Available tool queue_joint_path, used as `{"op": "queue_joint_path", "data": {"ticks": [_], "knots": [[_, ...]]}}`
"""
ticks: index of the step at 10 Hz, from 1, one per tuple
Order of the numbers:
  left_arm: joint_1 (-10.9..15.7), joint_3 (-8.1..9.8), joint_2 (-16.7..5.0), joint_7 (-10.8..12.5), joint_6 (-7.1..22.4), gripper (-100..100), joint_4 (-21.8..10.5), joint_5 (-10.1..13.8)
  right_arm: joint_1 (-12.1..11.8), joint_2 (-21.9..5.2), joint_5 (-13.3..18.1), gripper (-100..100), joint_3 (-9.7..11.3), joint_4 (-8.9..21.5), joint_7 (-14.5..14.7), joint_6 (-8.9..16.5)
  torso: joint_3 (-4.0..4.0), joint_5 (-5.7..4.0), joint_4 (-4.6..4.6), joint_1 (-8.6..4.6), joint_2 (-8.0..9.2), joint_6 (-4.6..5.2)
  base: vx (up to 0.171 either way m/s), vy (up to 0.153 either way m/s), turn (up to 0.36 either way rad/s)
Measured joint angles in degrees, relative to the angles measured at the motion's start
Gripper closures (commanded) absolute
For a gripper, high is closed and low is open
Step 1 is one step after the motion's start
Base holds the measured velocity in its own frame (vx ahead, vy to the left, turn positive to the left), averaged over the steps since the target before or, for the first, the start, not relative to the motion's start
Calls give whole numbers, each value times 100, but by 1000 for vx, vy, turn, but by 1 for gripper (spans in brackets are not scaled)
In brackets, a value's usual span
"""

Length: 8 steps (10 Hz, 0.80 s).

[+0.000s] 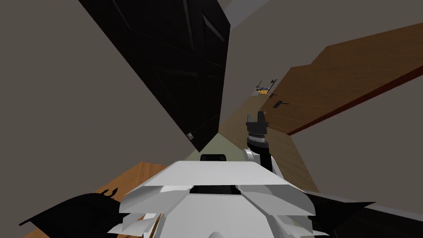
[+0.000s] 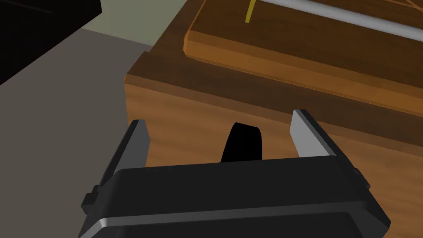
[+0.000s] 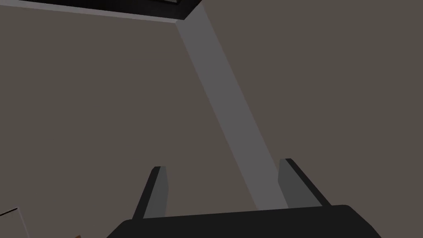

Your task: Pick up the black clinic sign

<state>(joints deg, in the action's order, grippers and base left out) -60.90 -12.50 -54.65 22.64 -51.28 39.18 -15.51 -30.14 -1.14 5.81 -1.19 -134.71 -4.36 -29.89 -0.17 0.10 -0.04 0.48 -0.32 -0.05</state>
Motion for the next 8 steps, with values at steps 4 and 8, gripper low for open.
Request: {"op": "queue_joint_path", "data": {"ticks": [4, 8], "knots": [[-73, -191, -400, 58, 24, -100, -334, 79, 0, 0, 0, 0, 0, 0, 0, 0, -1, -1, 0, -6, -1, -3, 33, 70, -218], [89, -289, -481, 73, -100, -100, -700, 64, -1, 1, 0, 0, 0, 0, 0, 0, 9, -7, 4, -41, 14, -13, 3, 21, -102]]}}
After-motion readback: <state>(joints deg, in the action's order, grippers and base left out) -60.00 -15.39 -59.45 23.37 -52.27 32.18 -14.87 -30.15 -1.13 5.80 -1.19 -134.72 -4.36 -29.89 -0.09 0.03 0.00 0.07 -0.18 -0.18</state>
